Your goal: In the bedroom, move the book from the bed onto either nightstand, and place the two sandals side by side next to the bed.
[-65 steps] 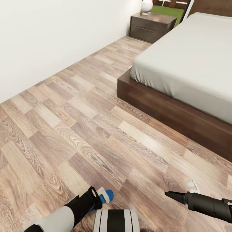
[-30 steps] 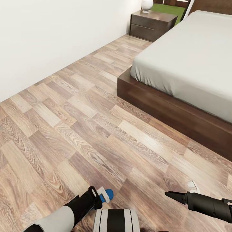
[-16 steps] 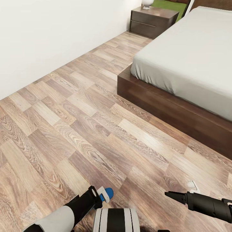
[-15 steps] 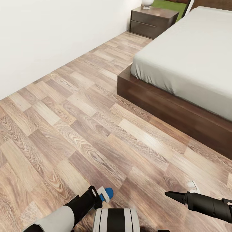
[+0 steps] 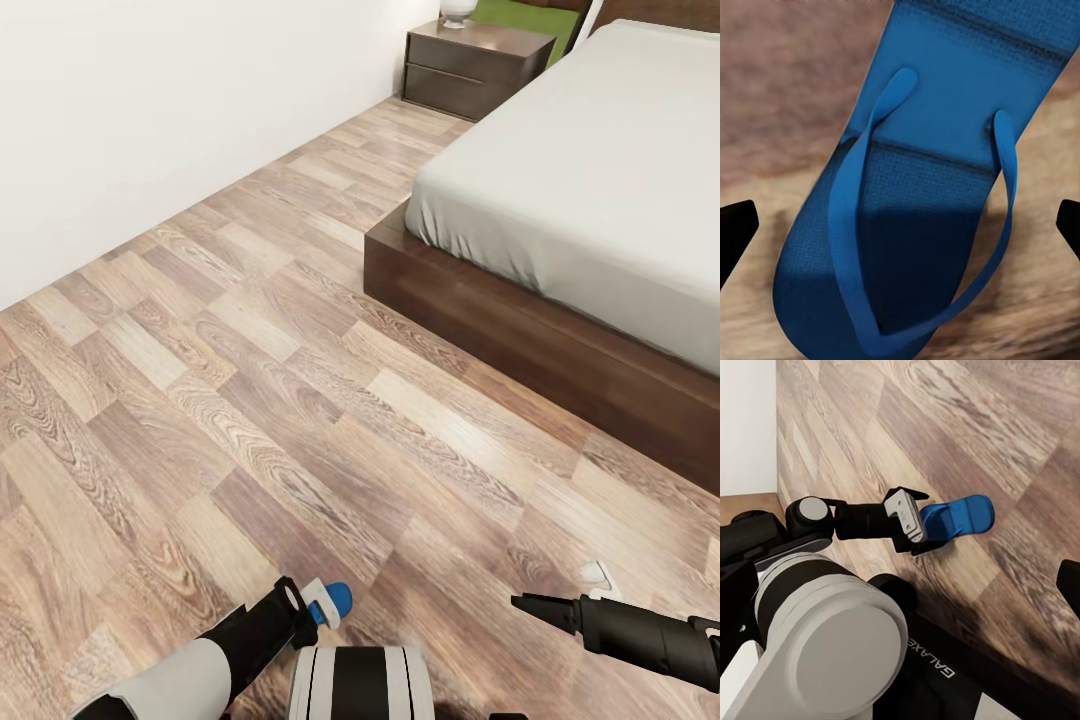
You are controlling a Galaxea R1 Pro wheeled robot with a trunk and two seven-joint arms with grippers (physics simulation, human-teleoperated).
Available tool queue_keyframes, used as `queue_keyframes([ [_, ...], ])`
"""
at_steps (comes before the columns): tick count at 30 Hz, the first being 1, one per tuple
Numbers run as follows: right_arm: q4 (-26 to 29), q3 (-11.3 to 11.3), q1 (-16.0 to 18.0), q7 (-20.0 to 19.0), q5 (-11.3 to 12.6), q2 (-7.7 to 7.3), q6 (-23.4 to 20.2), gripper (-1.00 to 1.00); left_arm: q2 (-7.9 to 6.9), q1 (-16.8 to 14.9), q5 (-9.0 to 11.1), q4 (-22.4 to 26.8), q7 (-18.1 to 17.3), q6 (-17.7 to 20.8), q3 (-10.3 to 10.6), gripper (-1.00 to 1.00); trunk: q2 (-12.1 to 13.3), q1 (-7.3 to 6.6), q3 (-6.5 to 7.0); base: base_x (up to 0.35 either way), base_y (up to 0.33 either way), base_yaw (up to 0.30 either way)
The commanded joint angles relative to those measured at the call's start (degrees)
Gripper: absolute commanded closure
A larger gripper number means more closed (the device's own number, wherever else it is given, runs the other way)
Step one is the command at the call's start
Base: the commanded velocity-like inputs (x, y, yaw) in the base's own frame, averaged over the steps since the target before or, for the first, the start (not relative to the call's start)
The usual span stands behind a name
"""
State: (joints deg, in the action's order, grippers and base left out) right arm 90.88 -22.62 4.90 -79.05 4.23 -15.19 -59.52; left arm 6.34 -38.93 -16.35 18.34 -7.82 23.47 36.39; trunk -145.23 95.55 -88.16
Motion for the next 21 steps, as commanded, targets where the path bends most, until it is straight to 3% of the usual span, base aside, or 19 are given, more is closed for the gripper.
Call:
queue_keyframes([
  [1, 0.0, -0.01, 0.02, -0.06, 0.17, -0.01, -0.48, -1.0, -0.01, -0.01, -0.61, 0.12, -0.37, 0.26, 0.0, -1.0, -0.01, -0.01, -0.03, 0.0, 0.0, 0.0],
  [6, 0.0, 0.02, 0.02, -0.06, 0.17, -0.01, -0.48, -1.0, -0.03, -0.01, -0.61, 0.12, -0.36, 0.26, 0.0, -1.0, -0.01, -0.01, -0.03, 0.0, 0.0, 0.0],
  [12, 0.0, -0.01, 0.02, -0.06, 0.17, -0.01, -0.48, -1.0, -0.05, -0.06, -0.61, 0.12, -0.35, 0.26, 0.0, -1.0, -0.09, 0.15, -1.36, 0.0, 0.0, 0.0],
  [21, 0.0, 0.01, 0.02, -0.06, 0.17, -0.01, -0.48, -1.0, -0.09, -0.09, -0.61, 0.12, -0.35, 0.26, 0.0, -1.0, -0.09, 0.15, -1.36, 0.0, 0.0, 0.0],
])
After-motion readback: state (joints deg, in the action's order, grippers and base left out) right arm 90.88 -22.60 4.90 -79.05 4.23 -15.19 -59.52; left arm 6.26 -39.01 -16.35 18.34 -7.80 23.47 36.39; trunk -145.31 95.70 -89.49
